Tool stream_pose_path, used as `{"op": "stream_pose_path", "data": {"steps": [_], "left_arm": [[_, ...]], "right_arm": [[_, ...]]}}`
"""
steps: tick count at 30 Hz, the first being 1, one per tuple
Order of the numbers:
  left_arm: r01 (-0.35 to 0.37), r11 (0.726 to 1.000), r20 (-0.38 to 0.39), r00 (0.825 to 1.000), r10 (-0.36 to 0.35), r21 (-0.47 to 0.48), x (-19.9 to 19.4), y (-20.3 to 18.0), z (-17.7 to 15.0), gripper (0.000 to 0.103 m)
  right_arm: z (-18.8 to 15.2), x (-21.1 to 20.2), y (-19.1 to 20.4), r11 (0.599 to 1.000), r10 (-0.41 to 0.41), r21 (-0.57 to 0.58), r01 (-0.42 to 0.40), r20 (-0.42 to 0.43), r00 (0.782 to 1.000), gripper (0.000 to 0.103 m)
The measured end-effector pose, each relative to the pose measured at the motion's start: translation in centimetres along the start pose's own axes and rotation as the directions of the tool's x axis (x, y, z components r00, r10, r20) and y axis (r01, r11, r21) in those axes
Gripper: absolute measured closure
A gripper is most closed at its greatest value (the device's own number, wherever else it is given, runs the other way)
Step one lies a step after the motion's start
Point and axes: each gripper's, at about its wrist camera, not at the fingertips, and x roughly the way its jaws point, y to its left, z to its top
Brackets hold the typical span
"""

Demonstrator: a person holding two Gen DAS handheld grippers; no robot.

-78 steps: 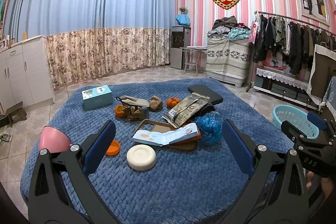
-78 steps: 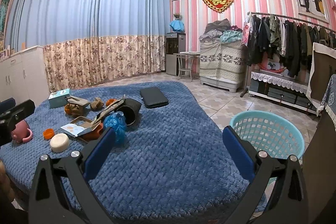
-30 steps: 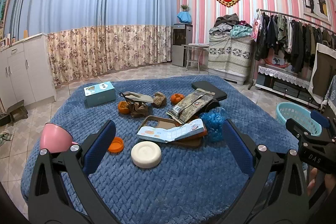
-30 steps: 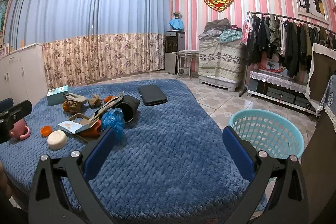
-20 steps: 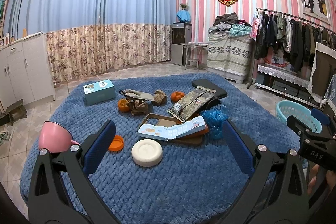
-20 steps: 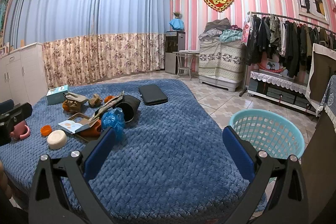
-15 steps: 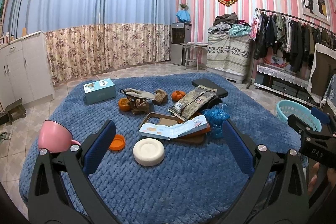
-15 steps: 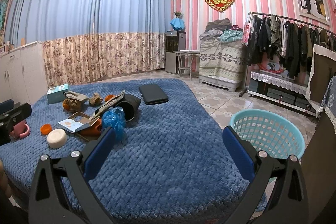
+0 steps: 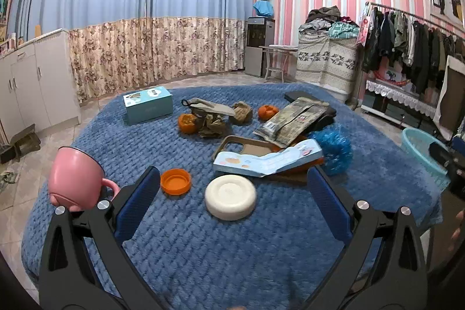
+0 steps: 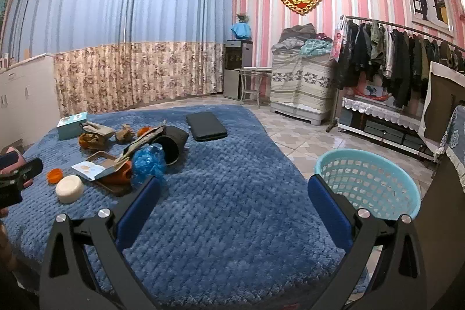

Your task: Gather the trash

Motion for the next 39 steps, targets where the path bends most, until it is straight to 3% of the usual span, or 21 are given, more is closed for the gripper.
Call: {"op": "stream_pose_path", "data": {"steps": [5, 10, 14, 22, 39], "left_arm": [[-0.006, 1.0, -0.024, 1.0, 0.006, 0.009, 1.4, 1.1, -0.4, 0.005], [-0.025, 0.999, -0.081, 0.997, 0.022, -0.035, 3.4, 3.1, -0.2, 0.005], [-0.066, 0.998, -0.086, 0.994, 0.064, -0.013, 4.6, 4.2, 0.3, 0.006], [-0.061, 0.998, -0.171, 0.983, 0.06, -0.001, 7.8, 6.1, 0.6, 0.039], [-0.046, 0.998, -0.345, 0.938, 0.027, -0.049, 12.7, 7.2, -0.3, 0.04]], "right_arm": [[0.2, 0.8, 0.8, 0.999, -0.033, 0.0, 0.033, -0.009, 0.999, 0.004], [0.1, 1.0, 0.1, 0.999, 0.0, 0.047, 0.0, -0.008, 1.0, 0.004], [0.2, 1.7, 1.0, 0.999, -0.048, 0.013, 0.048, -0.044, 0.998, 0.004], [0.2, 2.4, 1.1, 0.998, -0.058, 0.004, 0.059, -0.078, 0.995, 0.004], [0.7, 5.9, 2.8, 1.0, -0.015, 0.022, 0.019, -0.153, 0.988, 0.004]]}}
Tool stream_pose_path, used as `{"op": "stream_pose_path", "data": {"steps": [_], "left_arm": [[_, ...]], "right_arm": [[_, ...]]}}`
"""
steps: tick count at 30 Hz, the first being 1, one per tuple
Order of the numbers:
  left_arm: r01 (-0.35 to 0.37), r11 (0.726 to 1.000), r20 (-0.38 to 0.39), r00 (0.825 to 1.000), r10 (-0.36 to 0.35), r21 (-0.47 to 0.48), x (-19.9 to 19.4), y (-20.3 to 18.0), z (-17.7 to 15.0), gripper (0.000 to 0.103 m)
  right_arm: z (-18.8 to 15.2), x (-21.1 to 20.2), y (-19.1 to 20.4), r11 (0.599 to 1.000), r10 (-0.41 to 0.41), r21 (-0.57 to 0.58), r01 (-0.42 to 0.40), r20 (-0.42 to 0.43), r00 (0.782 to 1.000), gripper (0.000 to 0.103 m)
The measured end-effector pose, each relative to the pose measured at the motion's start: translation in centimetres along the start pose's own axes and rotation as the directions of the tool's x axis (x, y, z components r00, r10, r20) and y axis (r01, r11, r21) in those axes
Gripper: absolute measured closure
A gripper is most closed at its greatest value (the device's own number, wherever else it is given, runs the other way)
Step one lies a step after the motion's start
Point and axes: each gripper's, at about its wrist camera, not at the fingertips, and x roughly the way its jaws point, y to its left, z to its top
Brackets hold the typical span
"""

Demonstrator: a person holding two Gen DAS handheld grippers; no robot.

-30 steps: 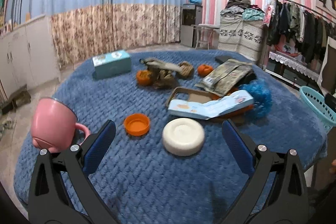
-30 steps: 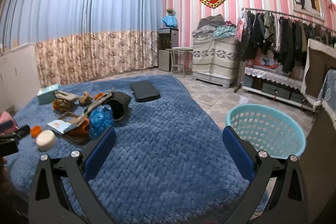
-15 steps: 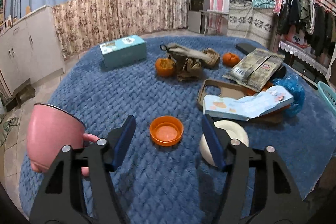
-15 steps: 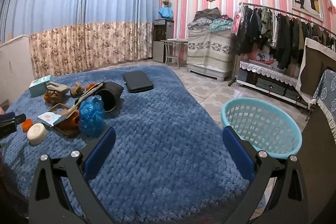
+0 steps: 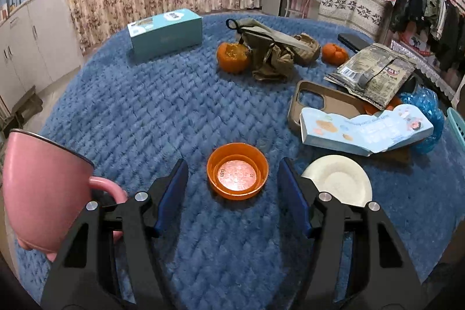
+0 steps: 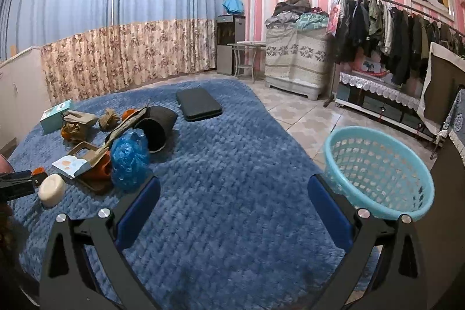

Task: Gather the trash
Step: 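Grasp the orange bottle cap with the left tool while the right tool grasps the blue plastic bag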

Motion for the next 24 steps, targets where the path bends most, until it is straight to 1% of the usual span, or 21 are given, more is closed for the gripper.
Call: {"op": "stream_pose_path", "data": {"steps": [3, 6, 8, 9, 10, 15, 18, 20, 22, 24], "left_arm": [[0.014, 1.0, -0.01, 1.0, -0.015, -0.014, 0.2, 0.3, 0.1, 0.041], [0.013, 1.0, -0.015, 1.0, -0.013, 0.007, 0.3, -0.1, 0.1, 0.053], [0.011, 1.0, -0.013, 1.0, -0.011, 0.019, 0.3, -0.3, 0.1, 0.058], [0.014, 1.0, -0.012, 1.0, -0.013, 0.019, 0.2, -0.2, 0.0, 0.063], [0.019, 1.0, -0.011, 1.0, -0.018, 0.016, 0.1, -0.1, 0.0, 0.064], [0.039, 0.999, 0.005, 0.999, -0.039, -0.004, -0.4, 0.5, 0.3, 0.064], [0.032, 0.999, 0.045, 0.998, -0.032, 0.01, -1.7, 0.5, 0.7, 0.064], [0.032, 0.999, 0.062, 0.998, -0.033, 0.017, -2.3, 0.5, 1.1, 0.064], [0.036, 0.999, 0.073, 0.997, -0.037, 0.019, -2.8, 0.5, 1.6, 0.064], [0.038, 0.999, 0.085, 0.996, -0.039, 0.023, -3.3, 0.3, 2.0, 0.064]], "right_arm": [[0.2, 0.5, 1.3, 1.0, 0.025, -0.016, -0.025, -0.015, 1.0, 0.004], [0.2, 0.9, 3.1, 0.998, 0.046, -0.05, -0.047, -0.034, 0.998, 0.004], [-0.1, 1.2, 4.2, 0.995, 0.072, -0.062, -0.075, -0.054, 0.996, 0.004], [-0.2, 1.3, 4.5, 0.995, 0.08, -0.063, -0.083, -0.061, 0.995, 0.004], [-0.3, 1.6, 5.1, 0.994, 0.089, -0.064, -0.094, -0.072, 0.993, 0.004], [0.0, 4.2, 6.9, 0.992, 0.082, -0.085, -0.092, -0.12, 0.989, 0.004], [0.5, 5.5, 7.5, 0.99, 0.105, -0.082, -0.117, -0.137, 0.985, 0.005], [0.8, 6.1, 8.2, 0.987, 0.107, -0.106, -0.123, -0.144, 0.984, 0.005], [1.0, 6.5, 8.9, 0.982, 0.12, -0.131, -0.139, -0.142, 0.982, 0.015], [1.1, 6.8, 9.3, 0.975, 0.151, -0.14, -0.172, -0.155, 0.976, 0.034]]}}
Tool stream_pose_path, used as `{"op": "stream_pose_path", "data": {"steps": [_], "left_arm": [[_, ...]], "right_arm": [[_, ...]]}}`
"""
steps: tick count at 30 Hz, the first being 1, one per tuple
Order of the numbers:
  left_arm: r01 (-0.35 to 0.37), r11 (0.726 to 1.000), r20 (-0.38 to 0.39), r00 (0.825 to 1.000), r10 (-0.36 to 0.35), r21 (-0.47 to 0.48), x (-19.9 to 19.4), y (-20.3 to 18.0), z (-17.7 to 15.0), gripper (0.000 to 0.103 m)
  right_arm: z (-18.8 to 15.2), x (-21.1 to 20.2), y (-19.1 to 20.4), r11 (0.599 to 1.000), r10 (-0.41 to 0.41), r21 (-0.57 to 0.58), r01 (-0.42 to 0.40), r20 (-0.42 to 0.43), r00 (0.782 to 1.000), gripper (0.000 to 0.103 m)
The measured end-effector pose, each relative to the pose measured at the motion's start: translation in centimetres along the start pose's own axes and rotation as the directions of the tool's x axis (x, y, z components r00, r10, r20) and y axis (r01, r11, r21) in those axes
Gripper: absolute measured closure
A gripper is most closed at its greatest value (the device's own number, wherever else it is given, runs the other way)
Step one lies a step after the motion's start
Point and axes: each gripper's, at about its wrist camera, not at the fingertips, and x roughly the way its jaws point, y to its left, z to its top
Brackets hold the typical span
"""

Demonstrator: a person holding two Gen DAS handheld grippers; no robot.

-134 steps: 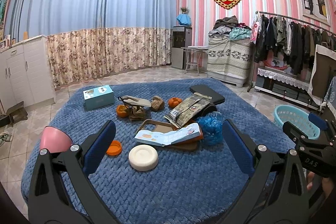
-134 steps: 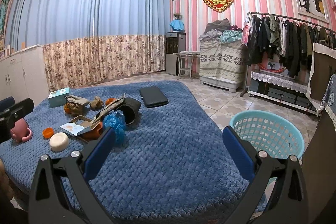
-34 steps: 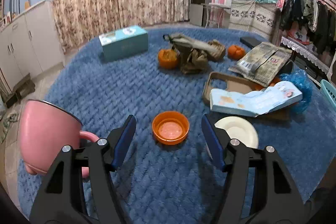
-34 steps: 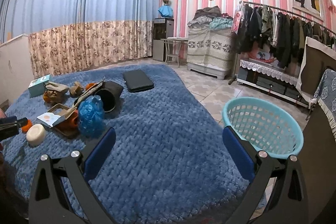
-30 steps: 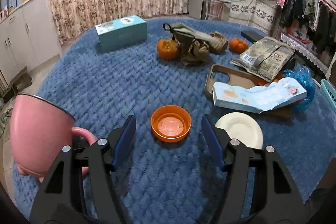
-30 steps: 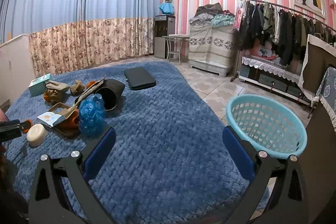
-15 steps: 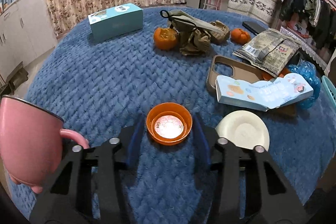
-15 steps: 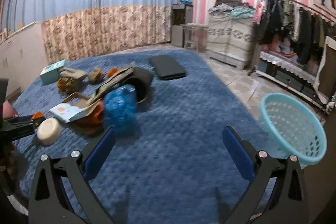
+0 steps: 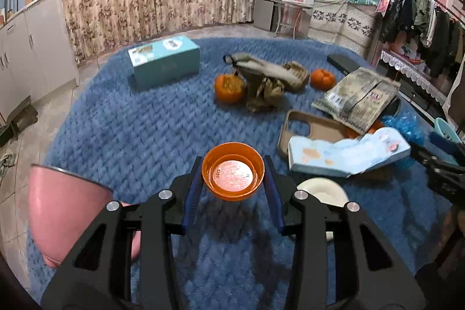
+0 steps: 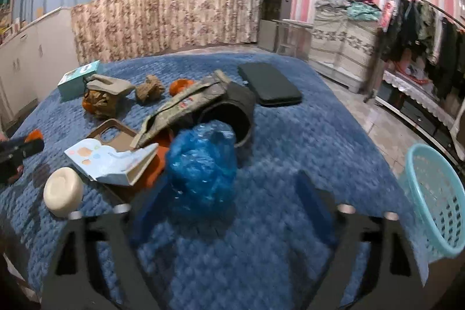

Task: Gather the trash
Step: 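Grasp the orange bottle cap with the left tool while the right tool grasps the blue plastic bag, then carry the orange cap and blue bag with both tools over the blue basket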

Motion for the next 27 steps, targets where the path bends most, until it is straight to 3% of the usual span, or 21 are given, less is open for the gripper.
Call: {"op": "stream_pose_path", "data": {"steps": [1, 3, 4, 8, 17, 27], "left_arm": [[0.001, 1.0, 0.005, 1.0, -0.001, 0.002, -0.2, -0.2, 0.2, 0.064], [0.005, 1.0, 0.013, 1.0, -0.005, 0.004, -0.4, -0.5, 0.6, 0.064], [0.009, 1.0, 0.018, 1.0, -0.009, 0.005, -0.5, -0.7, 0.7, 0.064], [0.02, 1.0, 0.036, 0.999, -0.021, 0.02, -1.0, -2.0, 1.4, 0.064], [0.068, 0.996, 0.131, 0.988, -0.075, 0.055, -3.1, -7.7, 4.4, 0.064], [0.18, 0.974, 0.142, 0.97, -0.199, 0.136, -2.9, -16.2, 5.8, 0.064]], "right_arm": [[0.0, 0.0, 0.0, 1.0, 0.02, -0.001, -0.02, -0.005, 1.0, 0.039], [0.0, 0.1, 0.2, 0.997, 0.074, -0.01, -0.074, -0.012, 0.997, 0.063], [0.0, 0.0, 0.1, 0.996, 0.087, -0.017, -0.087, -0.013, 0.996, 0.069], [0.2, -1.0, -1.0, 0.996, 0.091, -0.017, -0.091, 0.011, 0.996, 0.083], [-0.4, -6.0, -7.9, 0.999, 0.002, 0.053, -0.006, 0.069, 0.998, 0.084], [-1.4, -10.6, -15.6, 0.98, -0.163, 0.132, 0.147, 0.121, 0.979, 0.084]]}}
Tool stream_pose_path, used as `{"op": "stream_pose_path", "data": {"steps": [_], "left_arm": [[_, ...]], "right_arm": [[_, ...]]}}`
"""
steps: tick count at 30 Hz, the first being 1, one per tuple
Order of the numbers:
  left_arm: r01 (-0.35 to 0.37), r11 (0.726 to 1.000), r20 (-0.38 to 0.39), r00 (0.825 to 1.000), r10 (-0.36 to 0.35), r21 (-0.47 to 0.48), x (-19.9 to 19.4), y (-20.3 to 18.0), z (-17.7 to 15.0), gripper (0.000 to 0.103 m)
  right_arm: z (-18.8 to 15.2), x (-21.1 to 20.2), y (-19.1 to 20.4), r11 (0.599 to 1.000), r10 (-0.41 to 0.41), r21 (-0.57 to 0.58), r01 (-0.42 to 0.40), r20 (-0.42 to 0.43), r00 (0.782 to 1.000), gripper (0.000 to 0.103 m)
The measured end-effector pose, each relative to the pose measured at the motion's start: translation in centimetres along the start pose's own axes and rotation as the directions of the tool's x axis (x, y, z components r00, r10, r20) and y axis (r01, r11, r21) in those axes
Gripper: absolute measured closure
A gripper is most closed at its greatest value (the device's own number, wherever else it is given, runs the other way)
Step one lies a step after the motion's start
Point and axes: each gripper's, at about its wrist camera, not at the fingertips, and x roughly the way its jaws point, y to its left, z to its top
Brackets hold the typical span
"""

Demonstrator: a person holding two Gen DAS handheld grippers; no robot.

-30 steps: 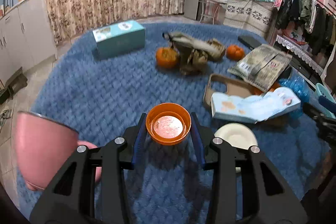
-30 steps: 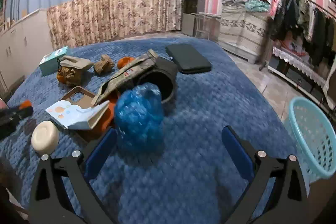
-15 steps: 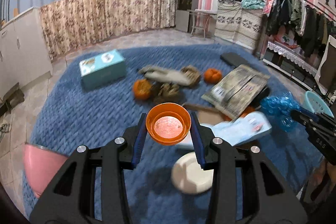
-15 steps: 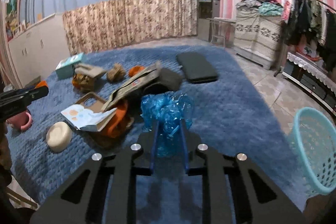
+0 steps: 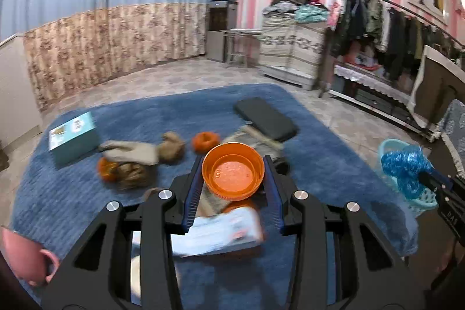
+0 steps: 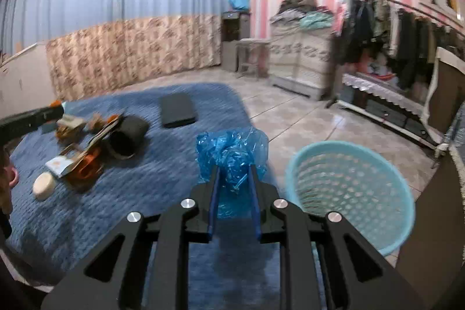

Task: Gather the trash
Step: 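Carry the orange cap and blue bag with both tools over the blue basket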

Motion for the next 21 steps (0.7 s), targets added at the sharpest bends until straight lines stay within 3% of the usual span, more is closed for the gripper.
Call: {"op": "stream_pose_path", "data": {"steps": [7, 21], "left_arm": [[0.089, 0.994, 0.023, 0.996, -0.091, 0.069, 0.6, -6.2, 1.2, 0.064], [0.231, 0.963, 0.043, 0.97, -0.239, 0.141, 2.0, -15.5, 2.1, 0.064]], "right_arm": [[1.0, -2.2, -5.3, 0.993, -0.099, 0.075, 0.095, 0.057, 0.993, 0.084], [0.6, -3.1, -13.6, 0.954, -0.251, 0.179, 0.241, 0.039, 0.967, 0.084]]}}
